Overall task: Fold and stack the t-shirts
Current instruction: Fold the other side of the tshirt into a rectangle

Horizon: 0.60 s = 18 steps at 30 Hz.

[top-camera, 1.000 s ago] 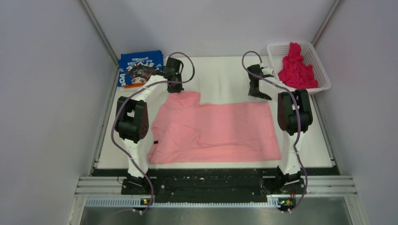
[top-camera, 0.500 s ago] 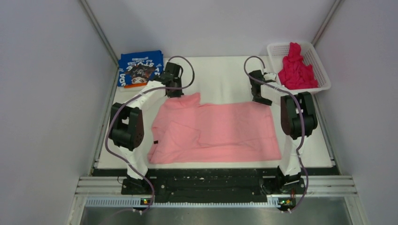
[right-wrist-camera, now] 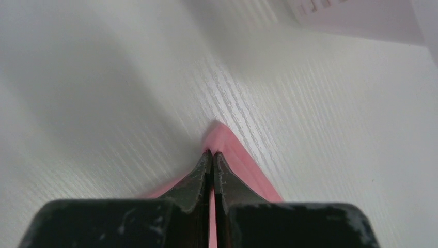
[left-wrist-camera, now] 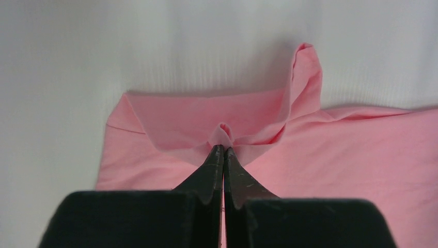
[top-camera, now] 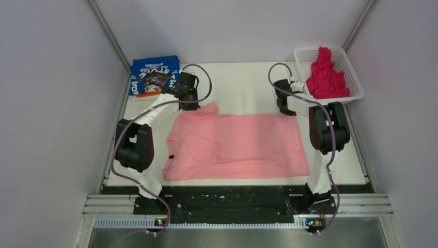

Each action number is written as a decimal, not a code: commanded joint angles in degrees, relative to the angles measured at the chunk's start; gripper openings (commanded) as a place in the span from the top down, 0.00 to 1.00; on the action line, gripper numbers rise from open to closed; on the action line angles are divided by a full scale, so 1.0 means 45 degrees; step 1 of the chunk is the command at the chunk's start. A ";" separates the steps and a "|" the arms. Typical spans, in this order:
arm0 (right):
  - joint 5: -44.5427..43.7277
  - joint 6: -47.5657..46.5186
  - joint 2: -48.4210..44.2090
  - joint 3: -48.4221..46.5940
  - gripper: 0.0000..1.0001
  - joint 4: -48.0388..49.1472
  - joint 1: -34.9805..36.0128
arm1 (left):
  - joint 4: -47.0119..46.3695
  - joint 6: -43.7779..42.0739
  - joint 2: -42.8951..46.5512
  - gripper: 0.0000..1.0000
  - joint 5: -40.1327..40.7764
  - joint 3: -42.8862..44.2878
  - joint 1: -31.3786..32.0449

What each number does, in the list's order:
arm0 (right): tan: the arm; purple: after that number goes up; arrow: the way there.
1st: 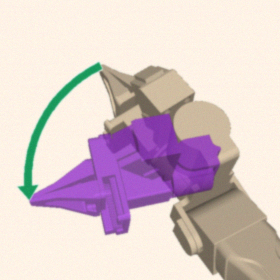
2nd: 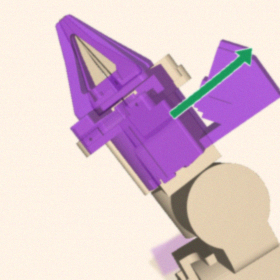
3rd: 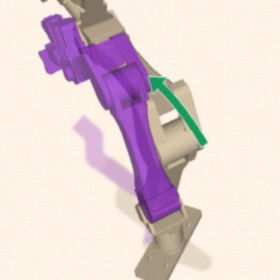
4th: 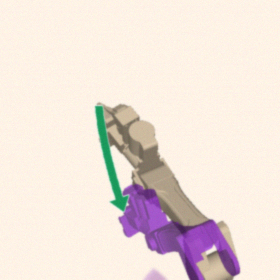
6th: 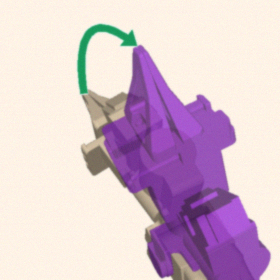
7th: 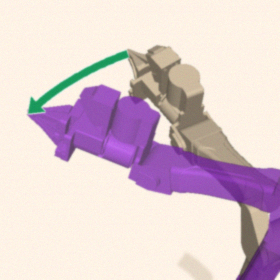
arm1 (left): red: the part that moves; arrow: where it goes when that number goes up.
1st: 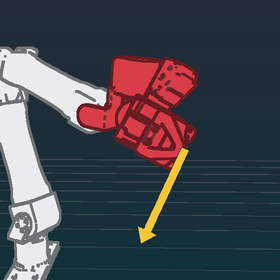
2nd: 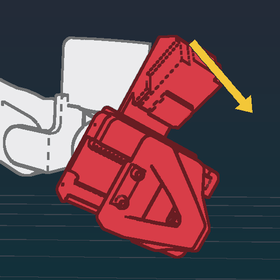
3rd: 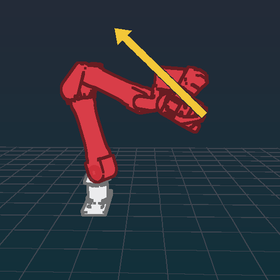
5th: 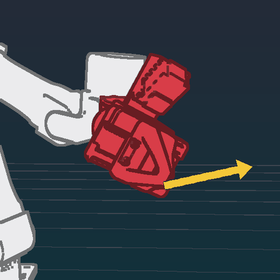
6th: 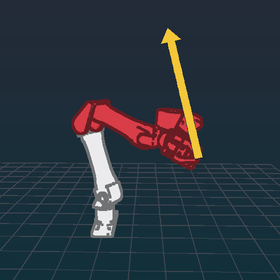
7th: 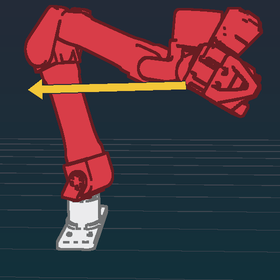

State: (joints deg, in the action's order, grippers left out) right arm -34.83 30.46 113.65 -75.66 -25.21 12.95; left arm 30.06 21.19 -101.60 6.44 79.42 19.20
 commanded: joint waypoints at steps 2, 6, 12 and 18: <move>0.0074 -0.0384 -0.1545 0.0906 1.00 0.1057 -0.0033 | -0.0577 0.0135 0.1269 1.00 -0.0222 -0.0588 0.0131; 0.0407 -0.0496 -0.2661 0.1882 1.00 0.1296 0.0092 | -0.0714 0.0171 0.1860 1.00 -0.0305 -0.1152 0.0361; 0.0801 -0.0429 -0.4237 0.3255 1.00 0.1326 0.0369 | -0.0707 0.0383 0.3039 1.00 -0.0195 -0.2261 0.0645; 0.0720 -0.0325 -0.5798 0.4489 1.00 0.1212 0.0486 | -0.0661 0.0990 0.4883 1.00 0.0355 -0.3995 0.0830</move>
State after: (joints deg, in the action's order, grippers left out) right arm -31.40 28.91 93.12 -57.98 -20.14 14.55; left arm 28.40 23.03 -86.52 5.80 65.63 22.52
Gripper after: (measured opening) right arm 0.006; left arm 0.010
